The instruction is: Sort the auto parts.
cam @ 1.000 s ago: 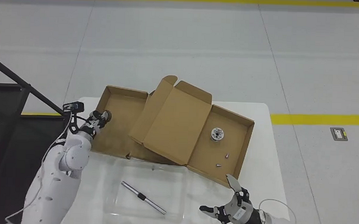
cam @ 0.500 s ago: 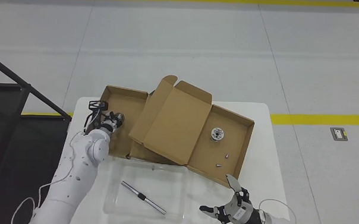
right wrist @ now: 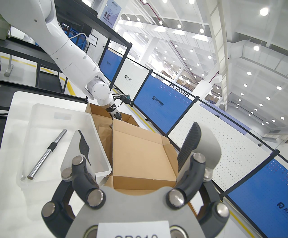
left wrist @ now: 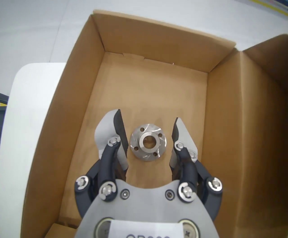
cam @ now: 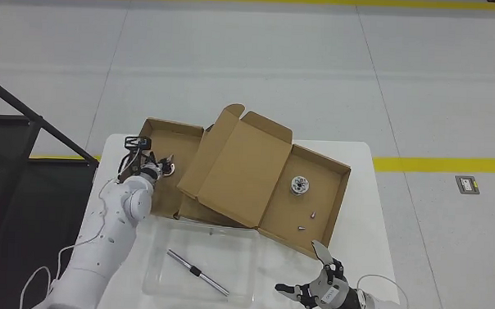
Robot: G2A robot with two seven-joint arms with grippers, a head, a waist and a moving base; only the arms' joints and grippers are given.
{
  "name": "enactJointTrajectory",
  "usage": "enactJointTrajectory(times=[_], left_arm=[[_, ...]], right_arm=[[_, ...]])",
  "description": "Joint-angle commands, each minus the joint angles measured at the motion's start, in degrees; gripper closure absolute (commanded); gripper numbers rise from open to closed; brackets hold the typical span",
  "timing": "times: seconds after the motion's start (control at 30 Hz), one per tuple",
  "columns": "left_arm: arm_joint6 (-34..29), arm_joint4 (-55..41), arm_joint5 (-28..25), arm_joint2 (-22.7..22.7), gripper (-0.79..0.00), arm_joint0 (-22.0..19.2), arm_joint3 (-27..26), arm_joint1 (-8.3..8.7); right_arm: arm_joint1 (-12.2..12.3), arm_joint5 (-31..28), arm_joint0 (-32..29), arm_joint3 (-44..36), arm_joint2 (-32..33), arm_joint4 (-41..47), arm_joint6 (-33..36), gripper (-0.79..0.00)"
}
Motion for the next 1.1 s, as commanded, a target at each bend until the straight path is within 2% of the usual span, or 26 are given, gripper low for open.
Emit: enactJointTrajectory(times=[0.0,0.13,0.33,0.43,0.5,0.6,0.67,0.8,0.9,0.93,1.07], left_arm=[[0.39,-0.53,-2.45,-2.02,-0.428,1.46,-3.31,0.83],[-1.29,-0.44,-7.54,-7.33,-0.431,7.44,-14.42,3.13],[-7.58,0.61,-12.46,-17.22,-0.437,24.14,-40.04,6.39],[-11.71,0.32,-16.64,-21.51,-0.486,31.69,-50.25,7.49],[-14.17,0.0,-20.7,-23.7,-0.582,35.87,-55.26,8.09],[-17.92,-0.05,-27.8,-26.34,-0.659,40.69,-60.66,8.92],[-19.6,1.55,-31.94,-27.8,-0.65,43.42,-64.01,9.43],[-23.61,5.67,-41.51,-29.84,-0.785,47.78,-70.74,10.48],[-24.9,10.07,-47.07,-29.82,-0.785,50.06,-74.5,11.04],[-24.99,10.97,-48.69,-29.76,-0.785,50.57,-75.31,11.2],[-24.99,10.97,-48.69,-29.76,-0.785,50.57,-75.31,11.2]], right_arm=[[0.0,0.0,0.0,0.0,0.0,0.0,0.0,-0.785],[0.0,0.0,0.0,0.0,0.0,0.0,0.0,-0.785],[0.0,0.0,0.0,0.0,0.0,0.0,0.0,-0.785],[0.0,0.0,0.0,0.0,0.0,0.0,0.0,-0.785],[0.0,0.0,0.0,0.0,0.0,0.0,0.0,-0.785],[0.0,0.0,0.0,0.0,0.0,0.0,0.0,-0.785],[0.0,0.0,0.0,0.0,0.0,0.0,0.0,-0.785],[0.0,0.0,0.0,0.0,0.0,0.0,0.0,-0.785],[0.0,0.0,0.0,0.0,0.0,0.0,0.0,-0.785],[0.0,0.0,0.0,0.0,0.0,0.0,0.0,-0.785],[0.0,0.0,0.0,0.0,0.0,0.0,0.0,-0.785]])
